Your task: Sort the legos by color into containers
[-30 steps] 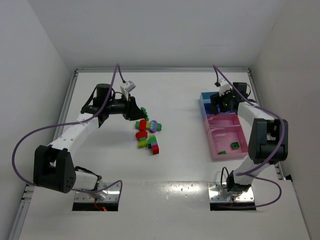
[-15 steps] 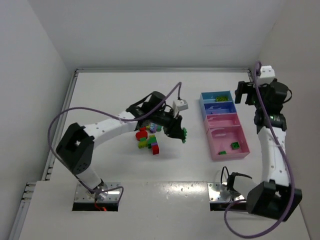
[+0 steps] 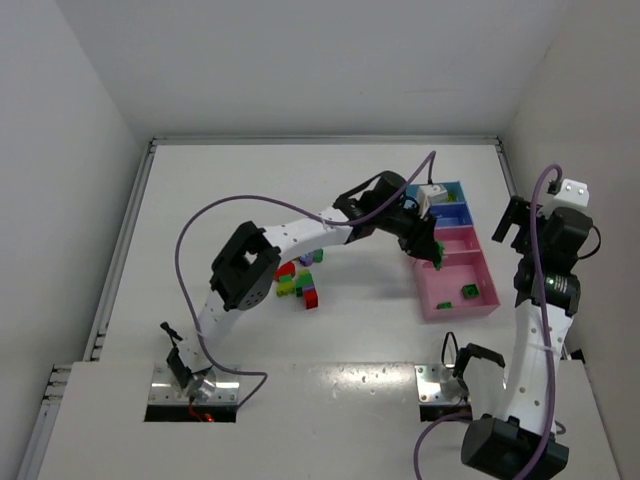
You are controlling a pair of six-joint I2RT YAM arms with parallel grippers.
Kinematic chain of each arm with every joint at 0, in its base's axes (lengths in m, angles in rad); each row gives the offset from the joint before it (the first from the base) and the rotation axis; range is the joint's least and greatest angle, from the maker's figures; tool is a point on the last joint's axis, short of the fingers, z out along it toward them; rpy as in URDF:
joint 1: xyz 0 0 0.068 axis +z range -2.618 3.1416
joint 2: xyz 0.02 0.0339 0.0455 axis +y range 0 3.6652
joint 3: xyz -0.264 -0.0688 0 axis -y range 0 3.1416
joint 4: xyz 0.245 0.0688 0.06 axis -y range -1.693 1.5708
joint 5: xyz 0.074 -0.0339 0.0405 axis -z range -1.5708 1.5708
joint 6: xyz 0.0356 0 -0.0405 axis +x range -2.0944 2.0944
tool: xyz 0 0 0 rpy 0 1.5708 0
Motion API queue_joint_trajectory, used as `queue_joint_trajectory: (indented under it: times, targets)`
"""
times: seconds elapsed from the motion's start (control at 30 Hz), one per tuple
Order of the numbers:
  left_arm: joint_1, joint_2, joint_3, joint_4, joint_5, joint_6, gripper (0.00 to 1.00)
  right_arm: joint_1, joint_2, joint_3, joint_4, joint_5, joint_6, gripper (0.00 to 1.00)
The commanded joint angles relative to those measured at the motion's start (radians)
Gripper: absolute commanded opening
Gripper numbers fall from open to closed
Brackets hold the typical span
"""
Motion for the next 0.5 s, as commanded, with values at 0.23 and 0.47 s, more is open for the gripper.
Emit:
queue_joint_trajectory:
  times: [0.23, 0.47]
  targets:
    - [-0.099, 0.144, 0.143, 0.049, 0.034, -0.063, 0.04, -0.020, 0.015, 0.028, -0.030, 0.037, 0.077, 1.00]
    - [-0.099, 0.213, 0.192, 0.027, -0.004, -0.043, 0.42, -0.038, 0.035, 0.048, -0.050, 0.005, 0.077, 1.00]
